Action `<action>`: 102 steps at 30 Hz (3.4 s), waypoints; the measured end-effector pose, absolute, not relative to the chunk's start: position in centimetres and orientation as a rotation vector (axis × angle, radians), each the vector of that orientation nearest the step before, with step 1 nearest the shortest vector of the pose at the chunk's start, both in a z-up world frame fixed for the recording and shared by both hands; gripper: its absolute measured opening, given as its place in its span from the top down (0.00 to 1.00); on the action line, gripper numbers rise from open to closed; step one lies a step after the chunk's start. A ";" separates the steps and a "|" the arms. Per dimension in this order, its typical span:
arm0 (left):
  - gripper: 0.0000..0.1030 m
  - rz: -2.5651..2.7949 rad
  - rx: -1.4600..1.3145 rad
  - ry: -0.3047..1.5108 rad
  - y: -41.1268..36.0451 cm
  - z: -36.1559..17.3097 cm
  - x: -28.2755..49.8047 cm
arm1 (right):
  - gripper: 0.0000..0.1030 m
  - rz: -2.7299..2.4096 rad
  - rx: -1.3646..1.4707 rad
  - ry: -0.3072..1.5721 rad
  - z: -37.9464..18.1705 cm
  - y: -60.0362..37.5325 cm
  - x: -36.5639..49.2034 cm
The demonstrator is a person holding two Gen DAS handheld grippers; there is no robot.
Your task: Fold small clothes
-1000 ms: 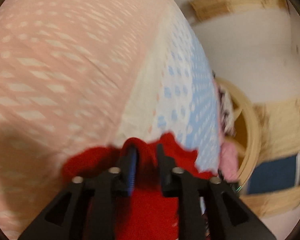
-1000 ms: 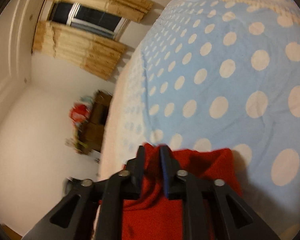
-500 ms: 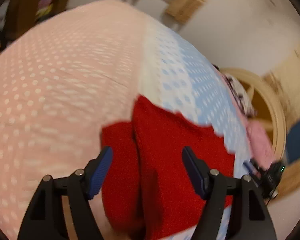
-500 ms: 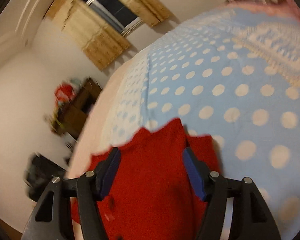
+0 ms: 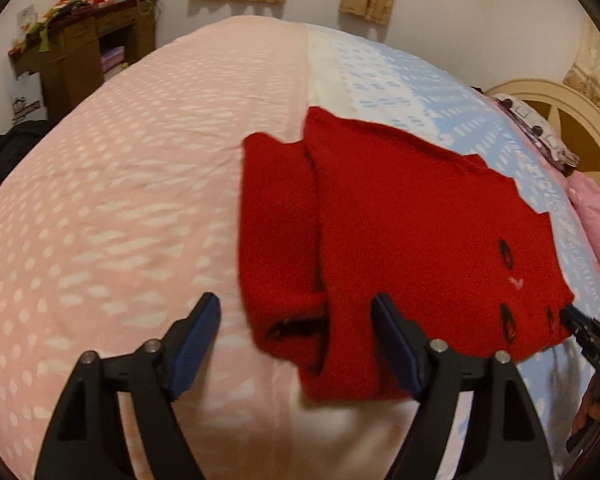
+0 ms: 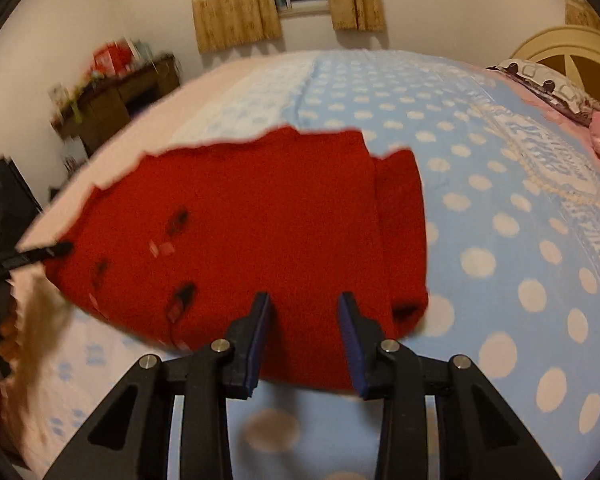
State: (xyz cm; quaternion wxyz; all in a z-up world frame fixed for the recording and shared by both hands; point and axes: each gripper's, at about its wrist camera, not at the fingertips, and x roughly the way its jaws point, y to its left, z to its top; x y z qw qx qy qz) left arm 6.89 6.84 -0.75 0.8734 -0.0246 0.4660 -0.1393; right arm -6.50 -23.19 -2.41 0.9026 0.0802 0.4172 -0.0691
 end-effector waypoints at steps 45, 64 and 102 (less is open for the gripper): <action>0.05 -0.075 -0.035 0.927 7.1 -0.7 3.6 | 0.65 -0.183 0.173 0.763 -3.5 -22.5 -8.7; 0.05 -0.080 -0.017 0.931 7.4 -0.3 3.1 | 0.65 -0.091 0.161 0.714 -0.6 -15.7 -5.6; 0.11 -0.192 -0.370 0.974 5.6 -1.1 7.1 | 0.65 -0.074 0.155 0.723 -3.9 -15.1 -5.8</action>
